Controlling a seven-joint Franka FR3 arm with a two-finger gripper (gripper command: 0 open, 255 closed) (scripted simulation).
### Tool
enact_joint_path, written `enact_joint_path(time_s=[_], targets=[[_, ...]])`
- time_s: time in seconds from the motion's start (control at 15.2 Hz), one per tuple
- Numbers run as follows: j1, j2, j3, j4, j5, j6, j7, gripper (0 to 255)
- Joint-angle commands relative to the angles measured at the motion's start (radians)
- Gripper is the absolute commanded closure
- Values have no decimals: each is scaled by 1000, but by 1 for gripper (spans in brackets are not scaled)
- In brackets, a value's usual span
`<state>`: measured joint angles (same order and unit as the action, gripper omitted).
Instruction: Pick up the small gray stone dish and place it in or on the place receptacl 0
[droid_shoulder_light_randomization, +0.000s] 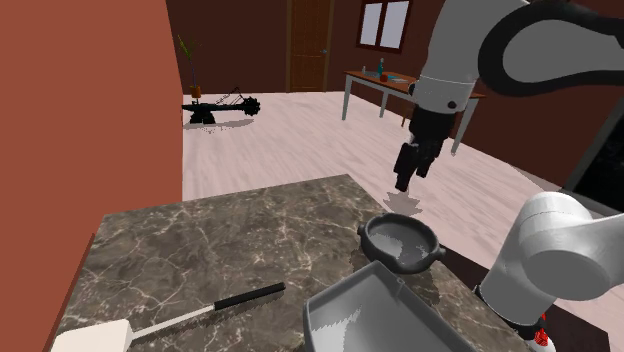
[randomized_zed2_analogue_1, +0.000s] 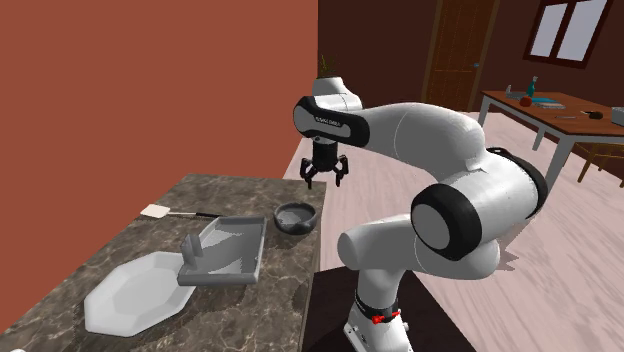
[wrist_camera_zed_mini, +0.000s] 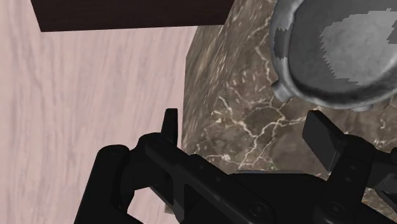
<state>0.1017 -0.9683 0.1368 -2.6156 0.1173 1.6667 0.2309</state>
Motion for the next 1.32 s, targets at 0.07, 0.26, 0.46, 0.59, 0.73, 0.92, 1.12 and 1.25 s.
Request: enact_joint_path(time_s=[0.07,0.26,0.46,0.59,0.73,0.92,1.12,1.25], targets=[[39,-45,47,-48,76,-3,62,0],[62,-69,74,-81,118,6,93,0],[67,-73,83,-122,128,43,92,0],[70,-75,90,-149,135,68,91,0],[73,-75,96,-170,141,89,91,0],[73,-75,96,-170,141,89,91,0],[73,-75,96,-170,141,89,91,0],[73,-75,96,-170,141,88,91,255]])
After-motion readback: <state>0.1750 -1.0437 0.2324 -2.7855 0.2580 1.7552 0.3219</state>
